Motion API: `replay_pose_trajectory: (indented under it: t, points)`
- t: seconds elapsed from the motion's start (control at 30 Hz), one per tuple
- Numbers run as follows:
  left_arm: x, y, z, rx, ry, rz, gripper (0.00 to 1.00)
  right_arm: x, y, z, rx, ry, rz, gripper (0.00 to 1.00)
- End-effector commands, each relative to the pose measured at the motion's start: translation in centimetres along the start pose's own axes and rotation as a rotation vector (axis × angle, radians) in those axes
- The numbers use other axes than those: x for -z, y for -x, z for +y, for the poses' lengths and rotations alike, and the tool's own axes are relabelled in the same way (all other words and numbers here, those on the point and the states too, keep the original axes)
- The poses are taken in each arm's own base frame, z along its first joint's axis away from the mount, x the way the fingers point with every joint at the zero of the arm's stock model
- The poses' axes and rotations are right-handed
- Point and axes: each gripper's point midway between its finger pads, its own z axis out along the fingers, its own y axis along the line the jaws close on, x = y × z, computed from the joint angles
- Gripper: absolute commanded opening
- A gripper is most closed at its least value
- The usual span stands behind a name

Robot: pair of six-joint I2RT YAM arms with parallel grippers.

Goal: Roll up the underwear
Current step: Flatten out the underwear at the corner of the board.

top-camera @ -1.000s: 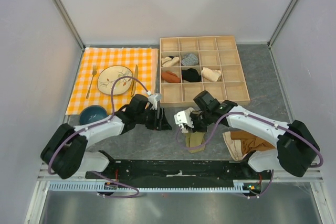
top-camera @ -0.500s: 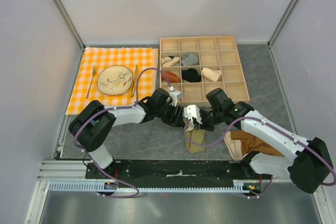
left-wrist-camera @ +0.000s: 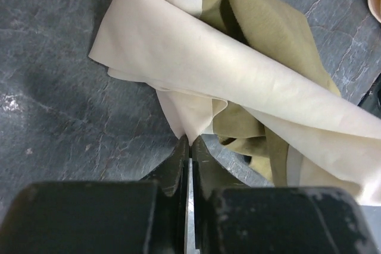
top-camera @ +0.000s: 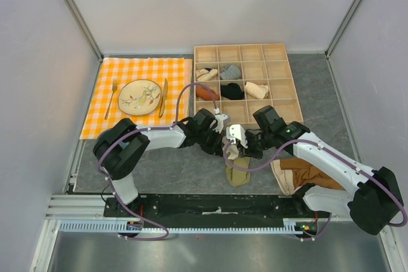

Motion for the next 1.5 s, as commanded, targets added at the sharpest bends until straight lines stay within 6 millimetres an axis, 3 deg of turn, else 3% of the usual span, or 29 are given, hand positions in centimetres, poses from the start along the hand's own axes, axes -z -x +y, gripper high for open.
replay_pose_trajectory:
  t: [0.0,0.07,0.13,0.17,0.23,0.27,0.4,0.43,0.53,0.63,0.67,0.77,0.97,1.17,1.47]
  points:
    - [1.6,2.2,-0.7,-0.036,0.026,-0.047,0.02,1.4,1.4,-0.7,0.021,-0.014,-0.018,0.00]
    - [3.4,3.0,-1.3,-0.030,0.040,-0.078,0.02,2.4,1.8,-1.4,0.030,-0.039,-0.014,0.00]
    - [5.0,2.4,-1.5,0.003,0.058,-0.075,0.02,3.4,2.8,-2.2,0.071,-0.061,-0.019,0.00]
    - [6.7,3.1,-2.4,0.003,0.049,-0.117,0.02,3.8,2.7,-2.3,0.068,-0.065,-0.011,0.00]
    - [8.2,1.9,-2.7,0.042,0.051,-0.101,0.02,4.7,3.7,-2.8,0.107,-0.077,-0.015,0.00]
    - [9.9,2.1,-3.6,0.043,0.038,-0.135,0.02,4.9,3.8,-2.7,0.110,-0.071,-0.009,0.00]
    - [13.3,-0.5,-4.9,0.124,0.008,-0.115,0.02,6.2,5.3,-3.5,0.147,-0.103,-0.019,0.00]
    - [13.9,-2.3,-4.4,0.164,0.031,-0.070,0.02,6.9,6.1,-4.0,0.164,-0.129,-0.025,0.00]
    - [17.1,-4.3,-4.6,0.238,0.054,-0.056,0.02,8.3,7.5,-5.1,0.205,-0.187,-0.021,0.00]
    - [20.3,-4.6,-5.1,0.292,0.071,-0.102,0.02,9.5,8.2,-5.9,0.224,-0.237,-0.015,0.00]
    - [21.2,-5.9,-5.0,0.321,0.094,-0.071,0.02,9.7,8.3,-5.9,0.231,-0.246,-0.012,0.00]
    - [23.5,-6.9,-5.4,0.375,0.119,-0.076,0.02,10.6,8.2,-6.0,0.239,-0.285,-0.002,0.00]
    - [26.3,-8.3,-6.7,0.425,0.126,-0.068,0.02,12.1,8.2,-3.8,0.274,-0.293,-0.027,0.00]
    - [29.9,-7.7,-8.1,0.418,0.142,-0.103,0.02,14.3,9.0,-1.1,0.359,-0.308,-0.082,0.00]
    - [35.4,-7.9,-10.4,0.413,0.157,-0.120,0.02,17.5,12.0,2.6,0.461,-0.312,-0.225,0.00]
